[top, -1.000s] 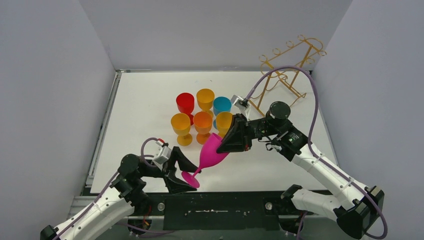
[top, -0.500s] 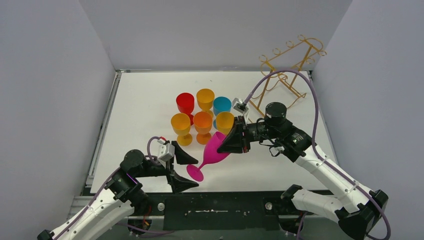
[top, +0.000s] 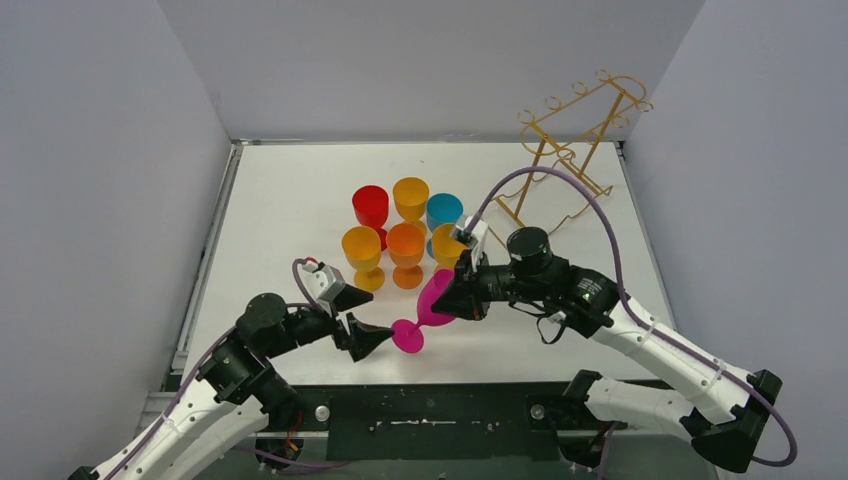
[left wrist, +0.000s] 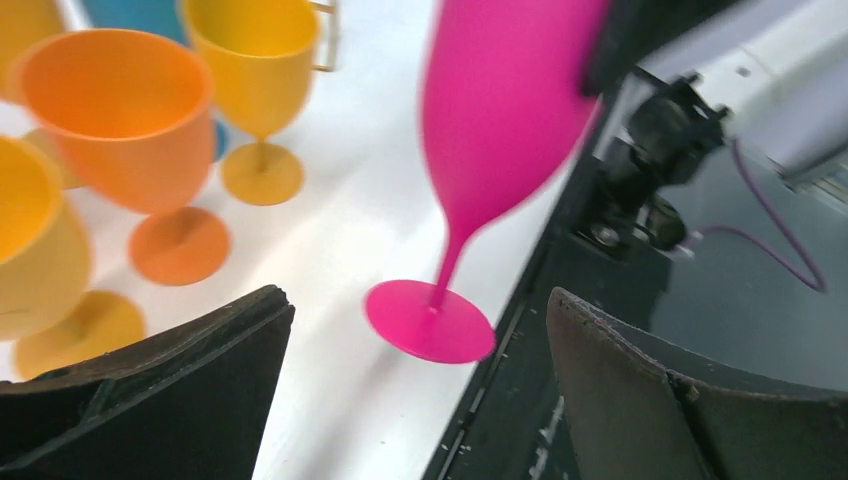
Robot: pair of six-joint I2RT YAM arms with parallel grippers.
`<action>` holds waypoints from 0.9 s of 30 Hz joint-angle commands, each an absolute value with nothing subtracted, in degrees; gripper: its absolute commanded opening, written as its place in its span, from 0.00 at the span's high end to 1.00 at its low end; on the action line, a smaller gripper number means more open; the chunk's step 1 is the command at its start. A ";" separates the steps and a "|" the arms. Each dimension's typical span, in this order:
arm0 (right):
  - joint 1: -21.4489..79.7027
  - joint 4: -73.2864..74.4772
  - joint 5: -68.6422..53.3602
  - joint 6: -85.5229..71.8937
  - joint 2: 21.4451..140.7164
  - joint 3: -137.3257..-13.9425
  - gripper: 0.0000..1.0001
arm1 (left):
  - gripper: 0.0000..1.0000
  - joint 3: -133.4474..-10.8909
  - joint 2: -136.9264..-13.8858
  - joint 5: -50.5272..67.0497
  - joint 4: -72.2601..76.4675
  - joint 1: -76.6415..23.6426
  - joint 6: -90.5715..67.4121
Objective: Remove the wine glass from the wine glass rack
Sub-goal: Place the wine glass at the center of the board.
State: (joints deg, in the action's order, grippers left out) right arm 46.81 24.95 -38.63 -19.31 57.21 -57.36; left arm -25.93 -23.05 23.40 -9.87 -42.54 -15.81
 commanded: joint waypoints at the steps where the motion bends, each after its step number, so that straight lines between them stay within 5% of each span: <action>1: 56.28 28.07 -16.16 -14.70 56.36 -60.56 1.00 | 0.03 -30.50 -23.10 8.60 -14.76 -42.47 -14.85; 8: 75.33 24.41 7.25 -6.81 60.74 -58.40 1.00 | 0.03 -33.03 -22.48 -16.99 -21.39 -41.70 -16.12; 14: 79.52 25.71 17.62 -3.49 72.22 -61.46 1.00 | 0.03 -33.74 -19.36 -31.55 -26.98 -38.26 -21.67; 27: 67.08 24.72 2.99 -13.68 80.36 -66.85 1.00 | 0.03 -31.55 -16.93 -28.65 -25.37 -29.13 -21.25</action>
State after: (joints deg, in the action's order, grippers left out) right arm 70.57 26.15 8.01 -9.72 79.64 -63.07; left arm -31.27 -14.81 -29.89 -26.63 -29.91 -20.82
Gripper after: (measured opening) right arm 0.047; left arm 0.974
